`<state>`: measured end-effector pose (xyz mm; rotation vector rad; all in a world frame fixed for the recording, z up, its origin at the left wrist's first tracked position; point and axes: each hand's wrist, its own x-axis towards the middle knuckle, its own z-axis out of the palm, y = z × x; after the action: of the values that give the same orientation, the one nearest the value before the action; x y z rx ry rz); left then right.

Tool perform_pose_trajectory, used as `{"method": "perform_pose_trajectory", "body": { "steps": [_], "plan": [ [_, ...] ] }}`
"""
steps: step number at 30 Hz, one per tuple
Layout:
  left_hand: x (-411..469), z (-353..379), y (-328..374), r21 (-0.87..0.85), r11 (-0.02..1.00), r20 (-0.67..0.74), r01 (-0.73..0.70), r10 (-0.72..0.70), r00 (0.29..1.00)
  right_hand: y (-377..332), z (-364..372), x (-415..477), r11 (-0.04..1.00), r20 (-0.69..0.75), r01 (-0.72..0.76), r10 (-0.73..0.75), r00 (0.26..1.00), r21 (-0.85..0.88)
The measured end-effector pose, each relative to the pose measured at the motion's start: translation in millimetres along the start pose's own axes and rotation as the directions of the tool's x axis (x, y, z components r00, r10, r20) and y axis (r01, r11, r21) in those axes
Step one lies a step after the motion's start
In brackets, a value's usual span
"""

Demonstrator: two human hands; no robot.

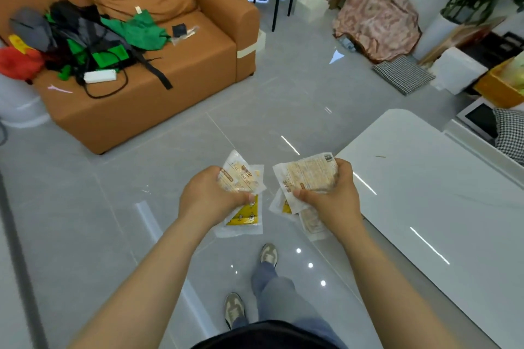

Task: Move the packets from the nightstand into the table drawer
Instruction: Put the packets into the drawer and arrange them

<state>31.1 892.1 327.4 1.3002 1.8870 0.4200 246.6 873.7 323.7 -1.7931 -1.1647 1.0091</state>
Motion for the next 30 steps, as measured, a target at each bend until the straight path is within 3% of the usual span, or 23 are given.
{"method": "perform_pose_trajectory", "body": {
  "steps": [12, 24, 30],
  "plan": [
    [142, 20, 102, 0.184, 0.981, 0.073, -0.052, 0.039, 0.997, -1, -17, 161, 0.994, -0.025, -0.112, 0.111, 0.993, -0.016],
    [275, 47, 202, 0.207, 0.968, 0.166, -0.143, 0.11, 0.98, -18, -43, 300, 0.987, -0.084, -0.158, 0.16, 0.983, 0.036],
    [371, 66, 257, 0.219, 0.954, 0.243, -0.202, 0.147, 0.959, -25, -52, 386, 0.971, -0.184, -0.234, 0.237, 0.954, 0.039]
  ]
}}
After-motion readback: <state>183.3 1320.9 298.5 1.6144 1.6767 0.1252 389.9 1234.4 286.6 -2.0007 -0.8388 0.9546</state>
